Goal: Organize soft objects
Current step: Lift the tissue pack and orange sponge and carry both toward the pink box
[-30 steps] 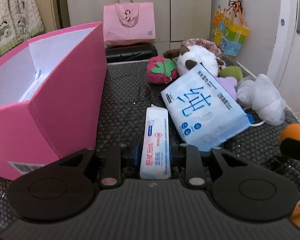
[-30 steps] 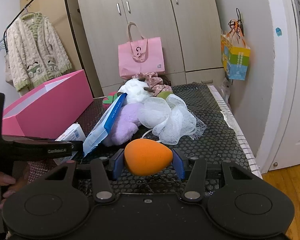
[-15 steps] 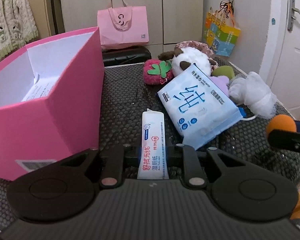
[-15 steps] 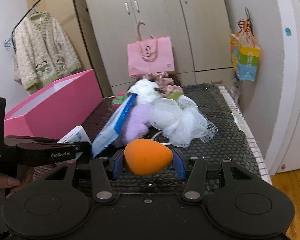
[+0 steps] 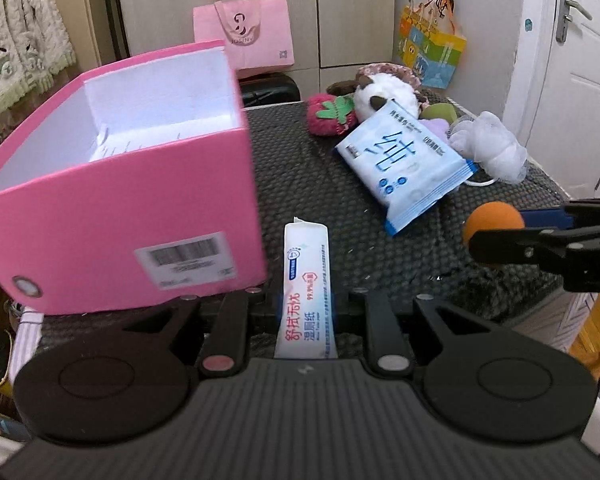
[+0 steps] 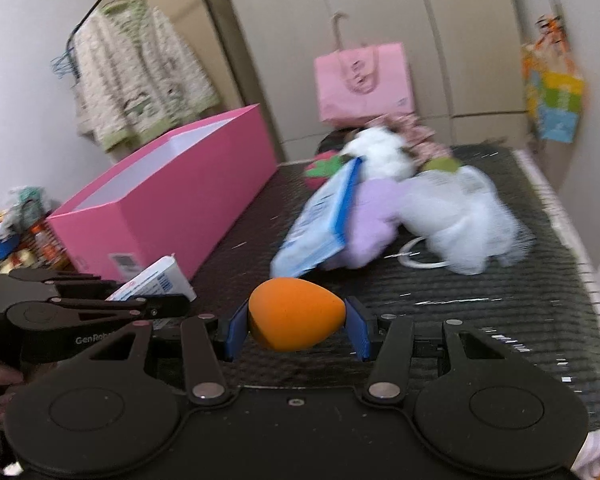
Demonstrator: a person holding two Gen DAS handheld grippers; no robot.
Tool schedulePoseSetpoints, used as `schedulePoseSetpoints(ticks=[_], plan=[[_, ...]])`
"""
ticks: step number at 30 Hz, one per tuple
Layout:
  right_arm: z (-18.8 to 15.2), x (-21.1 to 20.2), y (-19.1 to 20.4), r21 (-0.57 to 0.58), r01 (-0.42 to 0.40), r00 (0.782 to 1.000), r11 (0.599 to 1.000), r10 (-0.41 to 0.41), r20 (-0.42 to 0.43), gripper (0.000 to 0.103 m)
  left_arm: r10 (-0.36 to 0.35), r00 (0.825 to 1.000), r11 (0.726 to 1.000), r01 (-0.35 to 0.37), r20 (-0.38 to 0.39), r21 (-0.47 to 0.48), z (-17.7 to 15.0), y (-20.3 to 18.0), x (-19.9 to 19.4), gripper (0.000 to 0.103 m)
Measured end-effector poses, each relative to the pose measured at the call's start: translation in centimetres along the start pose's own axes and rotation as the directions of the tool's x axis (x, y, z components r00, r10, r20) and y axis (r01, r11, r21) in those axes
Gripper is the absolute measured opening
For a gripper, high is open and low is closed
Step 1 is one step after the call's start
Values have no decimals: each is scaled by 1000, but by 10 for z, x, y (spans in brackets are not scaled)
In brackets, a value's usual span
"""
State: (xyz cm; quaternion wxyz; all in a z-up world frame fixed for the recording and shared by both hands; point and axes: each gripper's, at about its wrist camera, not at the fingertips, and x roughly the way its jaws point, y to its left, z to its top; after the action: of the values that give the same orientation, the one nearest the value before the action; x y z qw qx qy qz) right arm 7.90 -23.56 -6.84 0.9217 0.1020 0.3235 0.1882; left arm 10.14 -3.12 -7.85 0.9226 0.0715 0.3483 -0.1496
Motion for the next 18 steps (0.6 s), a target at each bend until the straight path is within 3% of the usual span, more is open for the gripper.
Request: schedulePoseSetpoints(ticks=[8, 13, 18], plan=[[11, 17, 30, -14, -152, 978, 988, 148, -148, 56, -34, 995, 999, 34, -89, 5, -4, 31, -20, 18], [17, 32, 50, 6, -259, 931, 966, 251, -265, 56, -74, 983, 997, 76, -170, 3, -4, 51, -33, 18], [34, 38, 74, -19, -327, 899, 945, 305, -313, 56, -54, 983, 998, 57, -177, 14, 1, 70, -52, 18]])
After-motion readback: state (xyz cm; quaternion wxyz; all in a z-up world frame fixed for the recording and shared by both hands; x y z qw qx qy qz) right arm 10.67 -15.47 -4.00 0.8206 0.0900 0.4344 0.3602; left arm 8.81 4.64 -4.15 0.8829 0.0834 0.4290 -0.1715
